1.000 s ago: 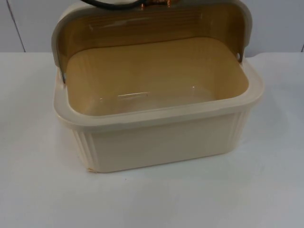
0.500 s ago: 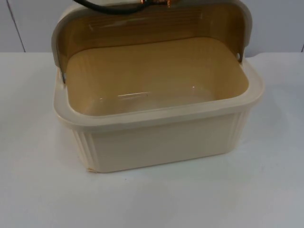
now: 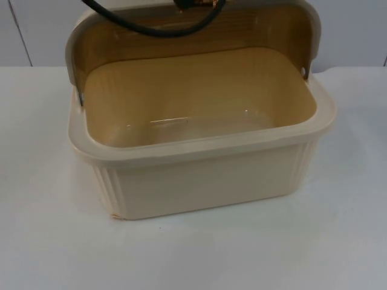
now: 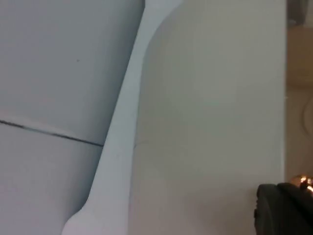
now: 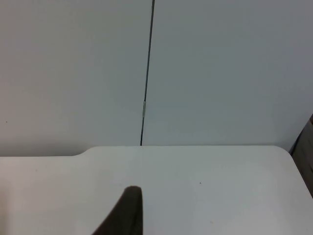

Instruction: Open the box lid with the left hand, place the block into the box with the right hand, then close the box lid with the left hand.

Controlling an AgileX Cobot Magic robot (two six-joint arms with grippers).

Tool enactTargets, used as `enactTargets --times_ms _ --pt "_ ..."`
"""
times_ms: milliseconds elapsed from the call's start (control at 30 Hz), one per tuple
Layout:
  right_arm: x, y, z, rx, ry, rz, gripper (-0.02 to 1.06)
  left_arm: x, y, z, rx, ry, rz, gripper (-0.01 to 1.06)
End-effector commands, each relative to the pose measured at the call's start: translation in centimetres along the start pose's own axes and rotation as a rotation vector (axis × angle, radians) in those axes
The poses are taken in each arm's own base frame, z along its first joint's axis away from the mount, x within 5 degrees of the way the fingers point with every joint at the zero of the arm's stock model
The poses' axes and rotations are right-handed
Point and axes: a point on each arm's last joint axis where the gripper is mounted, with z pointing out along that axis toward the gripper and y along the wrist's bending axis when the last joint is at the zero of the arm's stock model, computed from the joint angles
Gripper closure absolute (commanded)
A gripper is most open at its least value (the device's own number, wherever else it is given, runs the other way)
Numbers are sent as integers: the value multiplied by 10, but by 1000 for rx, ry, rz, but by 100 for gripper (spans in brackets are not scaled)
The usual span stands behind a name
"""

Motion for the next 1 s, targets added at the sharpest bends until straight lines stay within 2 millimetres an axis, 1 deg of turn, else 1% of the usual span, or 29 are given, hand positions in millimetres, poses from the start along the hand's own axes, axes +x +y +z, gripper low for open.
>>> enactTargets --times_ms 0,133,233,433,567,600,700,800,867,900,967 --pt "-2 -1 -3 7 -11 3 -1 -4 -7 1 39 0 -14 105" --pt "-2 -1 -3 7 -11 3 -1 -9 -15 4 46 15 -26 105" --pt "-3 4 -3 -16 -13 -11 -1 -11 -17 5 34 38 -50 105" --pt "-3 9 -3 -41 -17 -22 -1 -10 -19 3 44 67 -57 105" --pt "-3 9 -3 -40 -19 -22 -1 -6 -24 -2 49 74 -55 105" --pt "-3 9 -3 -40 -19 -22 -1 -2 -28 -4 44 75 -56 105" --pt "-4 9 -3 -40 -21 -22 -1 2 -32 -6 25 65 -61 105" --pt "-4 9 -3 -40 -21 -22 -1 6 -39 -5 -10 40 -116 105" --pt "-4 9 -3 -40 -21 -22 -1 8 -46 -2 -9 39 -117 105" --pt "-4 9 -3 -40 -21 -22 -1 8 -46 -2 -9 39 -117 105" --pt "-3 9 -3 -42 -17 -20 -1 8 -55 1 -14 28 -125 105"
